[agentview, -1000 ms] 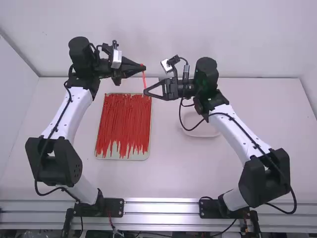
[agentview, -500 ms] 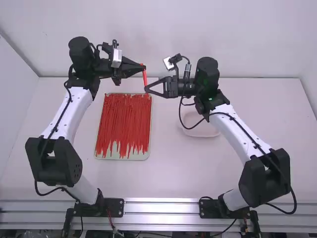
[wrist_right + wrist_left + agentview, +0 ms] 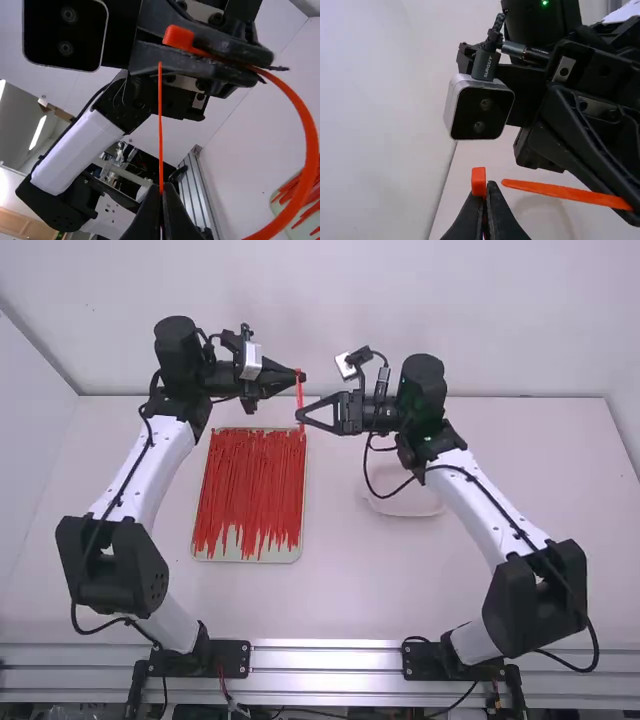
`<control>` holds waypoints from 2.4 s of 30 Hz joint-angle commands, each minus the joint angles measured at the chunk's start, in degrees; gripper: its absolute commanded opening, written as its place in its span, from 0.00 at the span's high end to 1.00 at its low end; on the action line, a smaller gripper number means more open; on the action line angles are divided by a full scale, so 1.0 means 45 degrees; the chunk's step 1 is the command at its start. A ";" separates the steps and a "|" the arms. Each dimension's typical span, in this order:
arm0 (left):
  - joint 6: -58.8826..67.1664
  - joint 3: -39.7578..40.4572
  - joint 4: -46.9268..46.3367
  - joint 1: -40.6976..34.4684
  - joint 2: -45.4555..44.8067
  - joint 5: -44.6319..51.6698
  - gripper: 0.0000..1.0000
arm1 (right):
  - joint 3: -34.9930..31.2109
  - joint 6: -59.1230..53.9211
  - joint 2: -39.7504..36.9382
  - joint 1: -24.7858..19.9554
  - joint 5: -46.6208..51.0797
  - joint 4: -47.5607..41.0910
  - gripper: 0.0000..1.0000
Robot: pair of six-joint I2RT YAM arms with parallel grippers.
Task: Fasten the cable tie
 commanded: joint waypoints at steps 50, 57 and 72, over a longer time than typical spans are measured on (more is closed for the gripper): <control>0.0850 0.0282 0.0369 -0.0170 -0.0019 -0.0228 0.98 | 0.0267 0.0675 0.0073 -0.0131 -0.0214 0.0117 1.00; 0.0845 0.0282 0.0243 -0.0175 -0.0019 -0.0403 0.98 | 0.0272 0.0641 0.0073 -0.0121 -0.0374 0.0141 1.00; 0.0879 0.0282 0.0126 -0.0311 -0.0019 -0.0029 0.98 | 0.0272 0.0685 0.0073 -0.0141 -0.0418 0.0126 1.00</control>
